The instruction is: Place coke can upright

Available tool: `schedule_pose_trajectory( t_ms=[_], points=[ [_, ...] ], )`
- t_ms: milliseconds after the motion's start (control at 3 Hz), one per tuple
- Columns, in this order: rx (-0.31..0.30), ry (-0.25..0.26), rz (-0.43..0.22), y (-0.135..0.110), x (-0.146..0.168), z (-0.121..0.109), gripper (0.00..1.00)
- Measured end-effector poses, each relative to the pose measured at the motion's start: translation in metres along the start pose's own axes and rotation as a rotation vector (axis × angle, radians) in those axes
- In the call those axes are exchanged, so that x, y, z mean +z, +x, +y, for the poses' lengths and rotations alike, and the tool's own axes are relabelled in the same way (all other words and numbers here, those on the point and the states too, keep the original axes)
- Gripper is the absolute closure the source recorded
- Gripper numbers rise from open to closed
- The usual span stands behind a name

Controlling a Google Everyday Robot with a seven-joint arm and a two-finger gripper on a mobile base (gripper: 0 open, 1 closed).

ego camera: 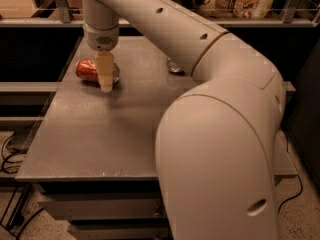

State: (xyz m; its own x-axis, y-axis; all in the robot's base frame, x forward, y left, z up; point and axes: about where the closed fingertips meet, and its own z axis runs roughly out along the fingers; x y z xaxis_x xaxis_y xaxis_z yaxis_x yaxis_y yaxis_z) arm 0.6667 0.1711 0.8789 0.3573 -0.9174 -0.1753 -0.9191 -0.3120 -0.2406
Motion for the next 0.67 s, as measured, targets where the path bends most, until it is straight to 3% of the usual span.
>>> schedule_pose_trajectory(
  t_ms=[667],
  points=[
    [0.102, -0.028, -0.001, -0.012, 0.028, -0.021, 0.0]
  ],
)
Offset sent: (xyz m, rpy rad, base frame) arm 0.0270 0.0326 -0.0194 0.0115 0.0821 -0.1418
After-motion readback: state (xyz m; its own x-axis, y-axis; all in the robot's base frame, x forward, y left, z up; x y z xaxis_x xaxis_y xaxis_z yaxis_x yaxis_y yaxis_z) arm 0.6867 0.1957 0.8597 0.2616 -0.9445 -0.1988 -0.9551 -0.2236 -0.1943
